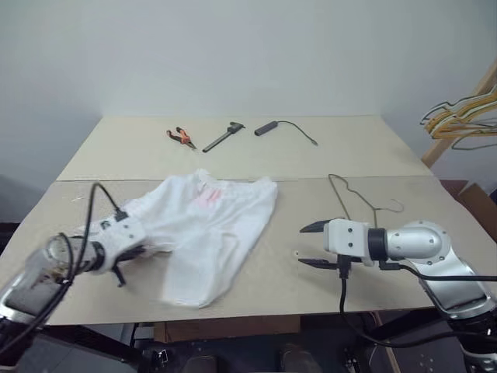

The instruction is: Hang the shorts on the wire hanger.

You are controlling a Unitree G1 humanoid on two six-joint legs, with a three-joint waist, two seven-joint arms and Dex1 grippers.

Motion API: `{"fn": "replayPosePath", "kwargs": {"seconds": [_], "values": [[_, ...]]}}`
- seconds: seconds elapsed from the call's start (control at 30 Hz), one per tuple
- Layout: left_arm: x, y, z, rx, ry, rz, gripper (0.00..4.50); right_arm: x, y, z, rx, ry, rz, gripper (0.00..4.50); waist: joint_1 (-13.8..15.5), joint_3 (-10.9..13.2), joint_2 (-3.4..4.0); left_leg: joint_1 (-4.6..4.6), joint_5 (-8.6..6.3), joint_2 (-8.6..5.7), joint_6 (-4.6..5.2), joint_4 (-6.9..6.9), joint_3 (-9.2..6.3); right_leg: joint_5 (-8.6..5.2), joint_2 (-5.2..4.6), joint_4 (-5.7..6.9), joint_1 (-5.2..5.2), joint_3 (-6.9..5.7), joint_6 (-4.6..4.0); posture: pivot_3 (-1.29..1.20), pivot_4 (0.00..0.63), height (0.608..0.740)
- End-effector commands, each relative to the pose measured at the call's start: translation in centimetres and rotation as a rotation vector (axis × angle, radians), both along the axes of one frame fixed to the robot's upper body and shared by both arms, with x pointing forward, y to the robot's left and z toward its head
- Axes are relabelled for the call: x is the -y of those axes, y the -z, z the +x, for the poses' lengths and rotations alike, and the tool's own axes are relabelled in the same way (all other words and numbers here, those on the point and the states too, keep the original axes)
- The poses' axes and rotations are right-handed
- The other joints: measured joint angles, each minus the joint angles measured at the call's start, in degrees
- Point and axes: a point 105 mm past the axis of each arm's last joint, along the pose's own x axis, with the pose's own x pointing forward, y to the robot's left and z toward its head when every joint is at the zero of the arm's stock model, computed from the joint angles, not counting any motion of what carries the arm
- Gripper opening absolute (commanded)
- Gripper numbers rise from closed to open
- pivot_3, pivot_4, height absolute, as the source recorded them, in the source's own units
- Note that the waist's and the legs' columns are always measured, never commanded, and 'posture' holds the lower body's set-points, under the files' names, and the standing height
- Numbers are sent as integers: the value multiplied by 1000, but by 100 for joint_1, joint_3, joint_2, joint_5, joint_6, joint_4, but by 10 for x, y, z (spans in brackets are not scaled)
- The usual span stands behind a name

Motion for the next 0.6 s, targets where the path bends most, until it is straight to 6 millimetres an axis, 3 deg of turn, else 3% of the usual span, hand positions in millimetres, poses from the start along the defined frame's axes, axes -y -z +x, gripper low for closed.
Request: {"fn": "replayPosePath", "kwargs": {"seconds": [0.03,0.13,0.3,0.5,0.6], "values": [[-35,-23,17,147,-89,92,231,-2,-13,2,49,-32,25,3459,32,0,0,-1,0,0,0,0,1,0,0,0,-2,0,0,2,0,740],[-33,-26,20,161,-53,45,931,-4,-15,4,49,-45,42,3459,97,0,0,-5,0,0,0,0,3,1,0,1,-5,-1,0,0,0,740],[-9,-41,3,146,132,-61,2496,-2,-17,7,42,-60,69,3459,123,0,0,-23,0,5,-1,0,11,3,0,9,-26,-1,-5,12,0,740],[-14,-77,-15,182,185,-137,4409,-8,-19,13,55,-98,89,3459,123,0,0,-22,-1,40,-3,1,24,14,27,9,-31,-4,-24,42,0,740],[-3,-95,-18,224,226,-223,4464,-18,-21,30,122,-114,62,3459,116,1,4,-13,1,53,-7,1,31,19,39,11,-29,-5,-33,48,0,740]]}}
